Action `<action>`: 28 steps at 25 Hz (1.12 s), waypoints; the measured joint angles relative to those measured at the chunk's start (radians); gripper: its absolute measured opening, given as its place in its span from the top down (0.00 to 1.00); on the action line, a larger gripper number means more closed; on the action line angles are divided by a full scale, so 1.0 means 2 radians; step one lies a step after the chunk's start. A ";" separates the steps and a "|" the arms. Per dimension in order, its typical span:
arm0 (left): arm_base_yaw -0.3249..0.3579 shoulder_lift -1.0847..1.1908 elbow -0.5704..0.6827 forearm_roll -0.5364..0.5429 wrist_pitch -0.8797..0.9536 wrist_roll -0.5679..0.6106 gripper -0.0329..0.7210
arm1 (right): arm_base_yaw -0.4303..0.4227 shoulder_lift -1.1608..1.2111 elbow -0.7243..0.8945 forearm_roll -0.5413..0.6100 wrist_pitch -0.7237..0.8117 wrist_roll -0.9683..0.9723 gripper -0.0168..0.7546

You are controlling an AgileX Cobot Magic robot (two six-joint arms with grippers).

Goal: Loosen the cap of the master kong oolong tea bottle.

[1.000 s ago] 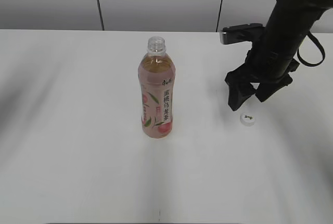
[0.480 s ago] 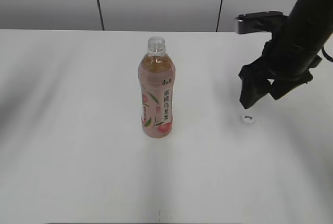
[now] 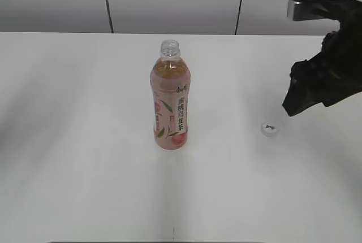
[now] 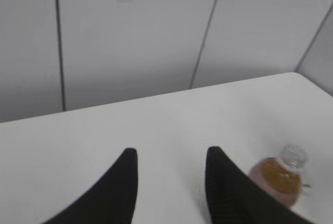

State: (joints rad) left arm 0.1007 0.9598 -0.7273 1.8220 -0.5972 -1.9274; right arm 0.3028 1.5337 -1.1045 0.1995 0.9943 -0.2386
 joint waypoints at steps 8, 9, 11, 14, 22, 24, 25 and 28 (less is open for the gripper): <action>0.000 -0.007 0.036 0.000 -0.049 -0.006 0.66 | 0.000 -0.079 0.039 0.000 0.015 0.009 0.29; 0.000 -0.007 0.036 0.000 -0.043 -0.004 0.66 | 0.000 -0.082 0.043 0.000 0.015 0.009 0.29; -0.001 -0.007 0.036 0.000 -0.040 0.013 0.66 | 0.000 -0.085 0.045 0.000 0.015 0.011 0.29; -0.013 -0.007 0.036 0.000 -0.054 0.092 0.65 | 0.000 -0.085 0.045 0.000 0.004 0.013 0.29; -0.040 -0.007 0.036 0.000 -0.048 0.401 0.64 | 0.000 -0.085 0.046 0.000 -0.032 0.014 0.29; -0.041 -0.007 0.036 0.000 0.002 0.450 0.64 | 0.000 -0.085 0.046 0.000 -0.037 0.014 0.29; -0.041 -0.007 0.036 0.000 0.037 0.465 0.64 | 0.000 -0.085 0.046 0.000 -0.039 0.014 0.29; -0.042 -0.006 0.036 -0.052 0.217 0.446 0.64 | 0.000 -0.085 0.046 0.000 -0.045 0.014 0.29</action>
State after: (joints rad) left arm 0.0177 0.9474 -0.6544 1.7186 -0.1628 -1.0363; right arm 0.3028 1.3646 -1.0130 0.1998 0.9047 -0.2103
